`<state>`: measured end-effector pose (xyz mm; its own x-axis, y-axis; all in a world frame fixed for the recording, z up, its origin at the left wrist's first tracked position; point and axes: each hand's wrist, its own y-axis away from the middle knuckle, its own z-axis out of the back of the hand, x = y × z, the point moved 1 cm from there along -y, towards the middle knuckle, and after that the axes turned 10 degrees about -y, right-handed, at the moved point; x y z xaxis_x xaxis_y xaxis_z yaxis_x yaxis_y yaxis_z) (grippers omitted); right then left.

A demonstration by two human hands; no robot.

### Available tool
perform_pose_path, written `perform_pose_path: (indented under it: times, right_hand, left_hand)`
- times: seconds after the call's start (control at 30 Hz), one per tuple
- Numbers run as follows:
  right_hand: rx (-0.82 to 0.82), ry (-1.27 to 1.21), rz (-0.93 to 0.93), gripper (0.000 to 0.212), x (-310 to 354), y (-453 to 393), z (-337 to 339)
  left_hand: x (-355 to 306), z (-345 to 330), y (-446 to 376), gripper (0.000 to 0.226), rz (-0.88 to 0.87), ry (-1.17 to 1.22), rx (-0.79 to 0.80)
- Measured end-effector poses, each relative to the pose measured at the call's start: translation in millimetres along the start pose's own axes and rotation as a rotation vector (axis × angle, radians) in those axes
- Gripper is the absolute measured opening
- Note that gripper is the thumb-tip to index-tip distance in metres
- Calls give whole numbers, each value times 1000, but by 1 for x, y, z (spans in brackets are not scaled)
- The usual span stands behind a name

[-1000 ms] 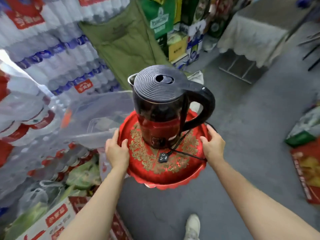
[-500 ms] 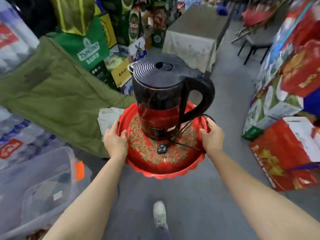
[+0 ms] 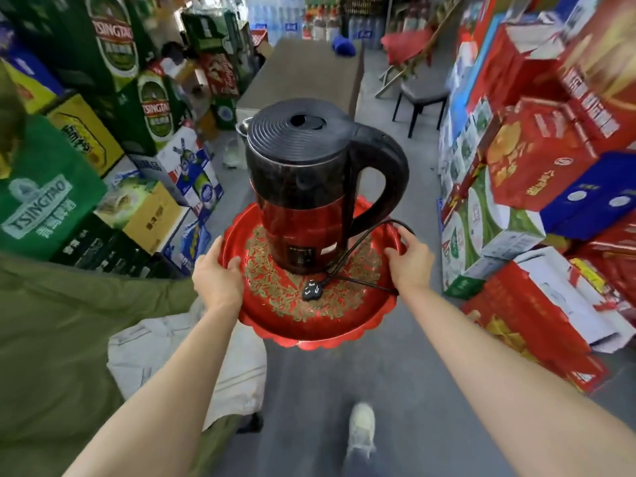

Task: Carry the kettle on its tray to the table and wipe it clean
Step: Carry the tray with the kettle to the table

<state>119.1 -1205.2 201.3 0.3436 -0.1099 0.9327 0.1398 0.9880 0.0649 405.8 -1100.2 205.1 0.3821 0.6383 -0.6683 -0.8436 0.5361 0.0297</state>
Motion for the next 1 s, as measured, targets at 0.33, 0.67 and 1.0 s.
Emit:
perform_pose_path:
  times: [0.33,0.67,1.0]
  right_hand:
    - [-79,45,-35,51,39,-216,-8]
    - [-69,25,-19,47,97,-429,-46]
    - [-31,29,-16,39,141,-646,-94]
  left_hand:
    - [-160,-130,-131,51,-41,44,47]
    - [-308,-235,-274,49,-103,71,21]
    - [-445,-342,-419,48,-134,63,29]
